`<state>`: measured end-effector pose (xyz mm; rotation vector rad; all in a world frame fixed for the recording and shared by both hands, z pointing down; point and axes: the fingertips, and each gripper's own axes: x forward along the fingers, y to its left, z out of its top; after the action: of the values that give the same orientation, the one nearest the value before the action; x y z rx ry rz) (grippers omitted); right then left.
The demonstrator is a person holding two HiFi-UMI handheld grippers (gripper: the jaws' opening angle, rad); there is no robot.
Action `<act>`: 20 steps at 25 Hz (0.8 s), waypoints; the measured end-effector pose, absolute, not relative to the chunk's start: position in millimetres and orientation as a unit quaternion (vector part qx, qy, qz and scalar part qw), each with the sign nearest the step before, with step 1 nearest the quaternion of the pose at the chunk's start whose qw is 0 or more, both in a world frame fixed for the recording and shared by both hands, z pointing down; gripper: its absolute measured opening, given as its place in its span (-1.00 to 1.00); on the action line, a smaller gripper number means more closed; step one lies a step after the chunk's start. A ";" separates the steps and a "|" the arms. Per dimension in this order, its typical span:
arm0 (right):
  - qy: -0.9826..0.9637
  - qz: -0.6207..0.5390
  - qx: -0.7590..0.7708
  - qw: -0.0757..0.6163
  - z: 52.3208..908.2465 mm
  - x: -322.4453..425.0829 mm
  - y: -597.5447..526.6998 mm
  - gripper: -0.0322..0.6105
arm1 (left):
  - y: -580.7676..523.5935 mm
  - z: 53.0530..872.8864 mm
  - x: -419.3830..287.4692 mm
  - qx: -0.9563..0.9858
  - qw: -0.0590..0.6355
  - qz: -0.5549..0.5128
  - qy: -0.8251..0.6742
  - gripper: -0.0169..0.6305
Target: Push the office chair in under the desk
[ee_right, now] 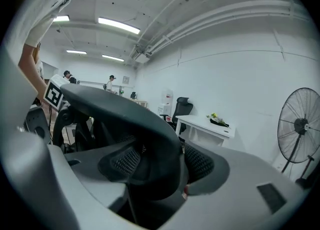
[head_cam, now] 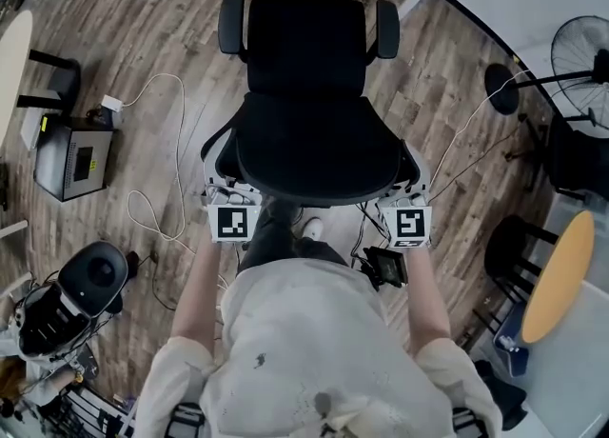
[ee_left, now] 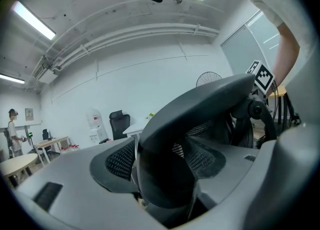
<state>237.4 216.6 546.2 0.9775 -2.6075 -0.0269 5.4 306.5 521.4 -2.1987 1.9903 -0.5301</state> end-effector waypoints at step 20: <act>-0.924 -0.012 0.355 0.138 551.4 234.6 201.0 -0.06 | 292.7 529.1 1.3 -0.738 0.015 -0.124 0.663 0.01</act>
<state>234.6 201.0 551.4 1.0272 -2.6740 -0.0355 1.3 292.7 529.1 -2.2965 2.0628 -0.3856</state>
